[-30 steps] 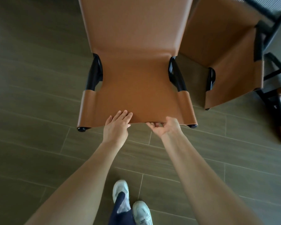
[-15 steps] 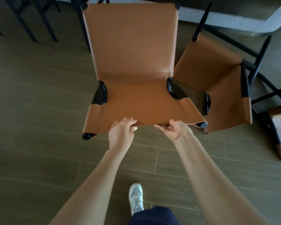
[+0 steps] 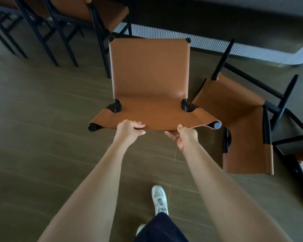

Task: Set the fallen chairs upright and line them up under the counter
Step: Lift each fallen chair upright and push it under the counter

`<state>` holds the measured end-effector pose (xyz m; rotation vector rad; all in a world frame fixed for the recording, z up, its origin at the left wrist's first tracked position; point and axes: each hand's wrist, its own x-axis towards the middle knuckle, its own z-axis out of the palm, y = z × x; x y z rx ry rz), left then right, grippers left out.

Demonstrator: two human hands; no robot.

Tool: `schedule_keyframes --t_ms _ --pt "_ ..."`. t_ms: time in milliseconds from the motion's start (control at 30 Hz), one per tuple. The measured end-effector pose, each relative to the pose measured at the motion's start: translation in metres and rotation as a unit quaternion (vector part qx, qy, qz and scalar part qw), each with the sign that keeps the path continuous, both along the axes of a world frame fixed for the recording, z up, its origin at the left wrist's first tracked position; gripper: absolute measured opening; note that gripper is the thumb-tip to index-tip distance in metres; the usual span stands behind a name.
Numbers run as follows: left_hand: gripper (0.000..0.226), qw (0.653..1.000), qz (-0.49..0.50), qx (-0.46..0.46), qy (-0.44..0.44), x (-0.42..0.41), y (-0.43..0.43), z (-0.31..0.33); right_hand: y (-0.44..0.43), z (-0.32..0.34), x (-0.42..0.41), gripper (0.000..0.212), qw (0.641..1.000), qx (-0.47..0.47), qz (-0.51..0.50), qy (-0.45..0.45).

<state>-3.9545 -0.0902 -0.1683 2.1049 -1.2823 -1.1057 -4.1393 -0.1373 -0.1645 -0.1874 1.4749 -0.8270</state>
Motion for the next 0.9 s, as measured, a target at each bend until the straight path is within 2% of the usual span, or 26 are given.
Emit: schedule_keyframes --t_ms 133,300,500,667,900 --pt "0.03 0.999 0.025 0.037 0.019 0.012 -0.041 0.016 -0.037 0.012 0.007 0.007 0.999 -0.005 0.031 0.016" --pt "0.03 0.998 0.032 0.038 0.026 0.022 -0.077 0.029 -0.077 0.025 0.014 0.016 0.997 0.006 0.07 0.023" --pt "0.031 0.997 -0.053 0.052 0.003 0.04 -0.112 0.038 -0.118 0.035 0.024 0.016 0.994 0.004 0.102 0.038" --pt "0.03 0.995 -0.088 0.026 -0.03 0.051 -0.148 0.042 -0.157 0.042 0.035 0.014 0.991 0.003 0.109 0.074" --pt "0.035 0.982 -0.171 0.037 -0.075 0.073 -0.2 0.055 -0.209 0.053 0.054 0.024 0.989 0.018 0.094 0.117"
